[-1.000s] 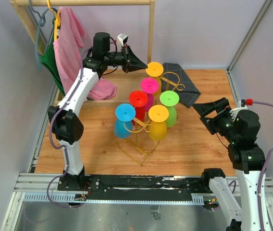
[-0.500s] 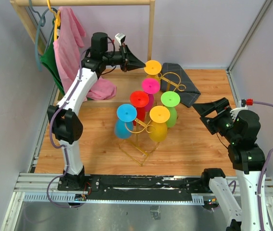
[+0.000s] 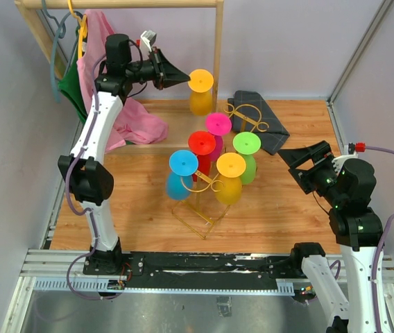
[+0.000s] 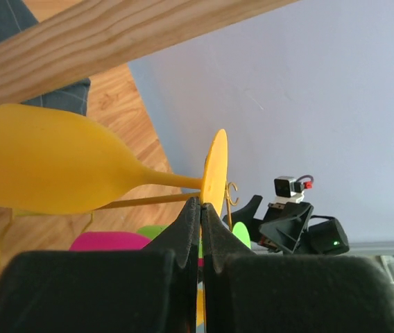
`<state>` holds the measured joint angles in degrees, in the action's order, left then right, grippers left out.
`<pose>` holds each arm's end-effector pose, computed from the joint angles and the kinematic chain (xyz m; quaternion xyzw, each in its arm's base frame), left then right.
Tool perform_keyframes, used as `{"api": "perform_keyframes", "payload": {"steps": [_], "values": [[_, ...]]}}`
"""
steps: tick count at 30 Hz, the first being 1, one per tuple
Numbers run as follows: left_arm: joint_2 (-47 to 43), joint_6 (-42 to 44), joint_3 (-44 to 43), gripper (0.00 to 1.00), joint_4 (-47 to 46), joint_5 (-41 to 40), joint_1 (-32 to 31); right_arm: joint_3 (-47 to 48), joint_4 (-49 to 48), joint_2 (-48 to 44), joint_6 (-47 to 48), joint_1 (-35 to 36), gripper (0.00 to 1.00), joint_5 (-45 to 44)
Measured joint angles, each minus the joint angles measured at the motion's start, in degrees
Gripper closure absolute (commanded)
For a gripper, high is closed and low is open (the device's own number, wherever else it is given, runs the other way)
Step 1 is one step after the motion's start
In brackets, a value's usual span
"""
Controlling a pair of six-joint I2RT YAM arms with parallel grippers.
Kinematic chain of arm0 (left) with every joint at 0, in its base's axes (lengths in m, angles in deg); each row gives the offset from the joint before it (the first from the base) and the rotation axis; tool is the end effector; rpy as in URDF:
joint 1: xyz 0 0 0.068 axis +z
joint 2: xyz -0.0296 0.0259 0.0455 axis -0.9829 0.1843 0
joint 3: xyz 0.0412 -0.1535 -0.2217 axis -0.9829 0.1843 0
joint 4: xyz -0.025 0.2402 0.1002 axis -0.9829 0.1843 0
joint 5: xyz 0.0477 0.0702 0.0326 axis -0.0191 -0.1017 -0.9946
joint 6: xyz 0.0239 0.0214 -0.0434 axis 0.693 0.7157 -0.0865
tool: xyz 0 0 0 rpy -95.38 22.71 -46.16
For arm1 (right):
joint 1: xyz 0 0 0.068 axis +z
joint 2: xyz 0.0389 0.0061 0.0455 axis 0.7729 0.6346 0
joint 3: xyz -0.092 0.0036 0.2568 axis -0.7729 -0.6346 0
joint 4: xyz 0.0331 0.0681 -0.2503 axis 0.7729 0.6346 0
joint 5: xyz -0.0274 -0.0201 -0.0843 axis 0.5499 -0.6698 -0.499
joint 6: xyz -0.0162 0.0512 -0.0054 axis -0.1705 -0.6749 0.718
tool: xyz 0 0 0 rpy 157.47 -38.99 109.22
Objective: Take the wine glass off the wine glass rack
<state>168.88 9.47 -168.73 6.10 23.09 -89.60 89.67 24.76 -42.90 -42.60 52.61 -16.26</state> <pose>0.4289 -0.1075 0.4384 0.0167 0.7471 -0.6068 0.2709 0.1112 0.0148 0.3833 0.2968 0.7155 0.4289 0.4648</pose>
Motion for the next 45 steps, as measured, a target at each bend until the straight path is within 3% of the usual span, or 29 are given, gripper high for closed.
{"api": "perform_keyframes", "payload": {"steps": [8, 22, 29, 39, 45], "values": [[-2.89, 9.38, -3.19, 1.00, 6.08, -0.04, 0.35, 0.46, 0.04, 0.59, 0.98, 0.00, 0.01, 0.28], [-20.65, 33.27, -1.53, 1.00, 12.70, 1.62, 0.33, 13.16, 0.61, 11.08, 7.78, 0.00, 0.01, 5.05], [-29.22, 51.12, 5.03, 1.00, 13.73, -0.39, -1.40, 22.99, 0.79, 18.82, 10.93, 0.00, 0.01, 9.75], [-39.39, 81.94, 17.94, 1.00, 15.02, -6.25, -10.14, 42.16, 2.21, 35.23, 15.08, 0.00, 0.02, 22.01], [-41.20, 91.34, 18.99, 1.00, 15.13, -4.57, -10.14, 55.54, 4.48, 43.69, 16.94, 0.00, 0.04, 30.67]]}}
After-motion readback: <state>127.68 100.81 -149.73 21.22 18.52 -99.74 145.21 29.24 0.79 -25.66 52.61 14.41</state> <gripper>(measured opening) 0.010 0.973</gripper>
